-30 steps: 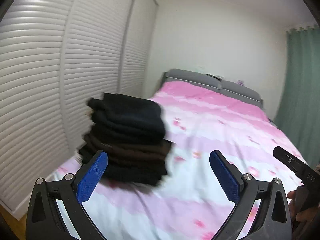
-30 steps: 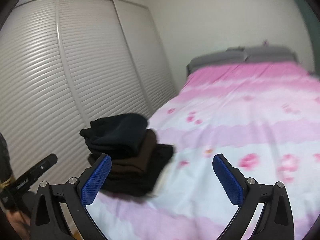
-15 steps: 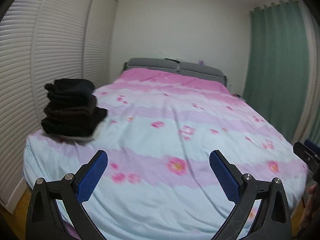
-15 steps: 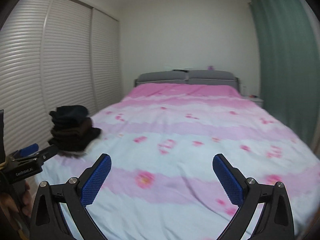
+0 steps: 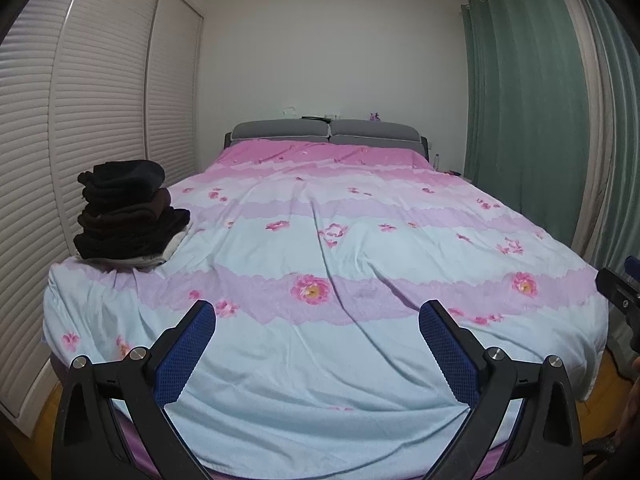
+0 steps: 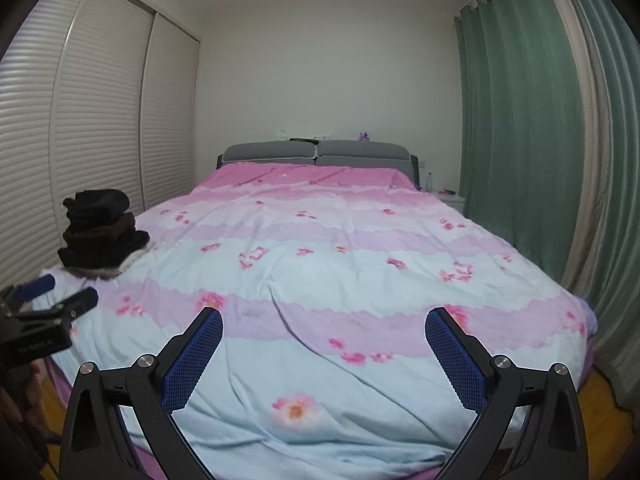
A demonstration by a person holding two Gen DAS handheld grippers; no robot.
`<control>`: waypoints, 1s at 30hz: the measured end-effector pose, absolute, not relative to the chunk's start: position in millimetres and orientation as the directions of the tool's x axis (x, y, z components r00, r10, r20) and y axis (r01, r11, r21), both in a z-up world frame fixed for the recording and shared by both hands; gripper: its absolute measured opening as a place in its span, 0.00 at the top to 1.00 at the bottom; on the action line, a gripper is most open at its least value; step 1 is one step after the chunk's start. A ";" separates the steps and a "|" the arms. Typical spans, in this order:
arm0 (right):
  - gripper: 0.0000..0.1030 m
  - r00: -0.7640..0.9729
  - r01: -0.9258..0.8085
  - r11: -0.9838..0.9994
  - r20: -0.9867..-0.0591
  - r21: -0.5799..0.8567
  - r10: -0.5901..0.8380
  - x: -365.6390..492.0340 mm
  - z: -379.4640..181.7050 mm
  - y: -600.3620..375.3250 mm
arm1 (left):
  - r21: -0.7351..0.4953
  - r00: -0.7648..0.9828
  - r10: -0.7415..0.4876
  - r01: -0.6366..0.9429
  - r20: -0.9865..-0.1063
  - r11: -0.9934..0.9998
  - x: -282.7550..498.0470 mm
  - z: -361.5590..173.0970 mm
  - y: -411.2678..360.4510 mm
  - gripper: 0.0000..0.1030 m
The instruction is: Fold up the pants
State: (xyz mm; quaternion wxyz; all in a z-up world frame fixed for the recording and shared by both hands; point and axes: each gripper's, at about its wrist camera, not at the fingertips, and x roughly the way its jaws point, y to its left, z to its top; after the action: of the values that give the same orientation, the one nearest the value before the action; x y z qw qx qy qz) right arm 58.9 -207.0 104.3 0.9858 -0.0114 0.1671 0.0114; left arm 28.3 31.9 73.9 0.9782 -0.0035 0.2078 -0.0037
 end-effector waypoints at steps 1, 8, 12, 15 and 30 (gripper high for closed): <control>0.00 0.946 -0.022 1.000 -0.323 -0.021 0.014 55.0 101.9 -207.8 | -0.004 0.914 -0.003 0.002 -0.405 1.000 26.1 70.6 32.5 0.00; 0.00 0.958 -0.017 1.000 -0.286 -0.022 0.010 37.4 88.9 -209.3 | 0.011 0.923 0.009 -0.005 -0.386 1.000 19.6 61.3 31.7 0.00; 0.00 0.959 -0.021 0.999 -0.285 -0.040 0.009 35.5 86.1 -205.8 | 0.009 0.923 0.003 0.001 -0.386 1.000 18.5 58.4 31.5 0.00; 0.00 0.960 -0.033 0.999 -0.280 -0.037 0.021 31.2 84.5 -204.6 | 0.019 0.925 0.010 -0.003 -0.379 1.000 14.7 56.9 31.0 0.00; 0.00 0.959 -0.046 0.999 -0.282 -0.014 0.040 19.9 83.3 -208.3 | 0.041 0.928 -0.009 0.026 -0.373 0.999 -0.1 47.5 20.4 0.00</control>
State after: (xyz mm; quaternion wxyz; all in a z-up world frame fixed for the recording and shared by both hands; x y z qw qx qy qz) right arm 19.9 -208.3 83.3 0.9896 -0.0100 0.1421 0.0217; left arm -0.1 20.4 47.5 0.9816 0.0223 0.1896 -0.0087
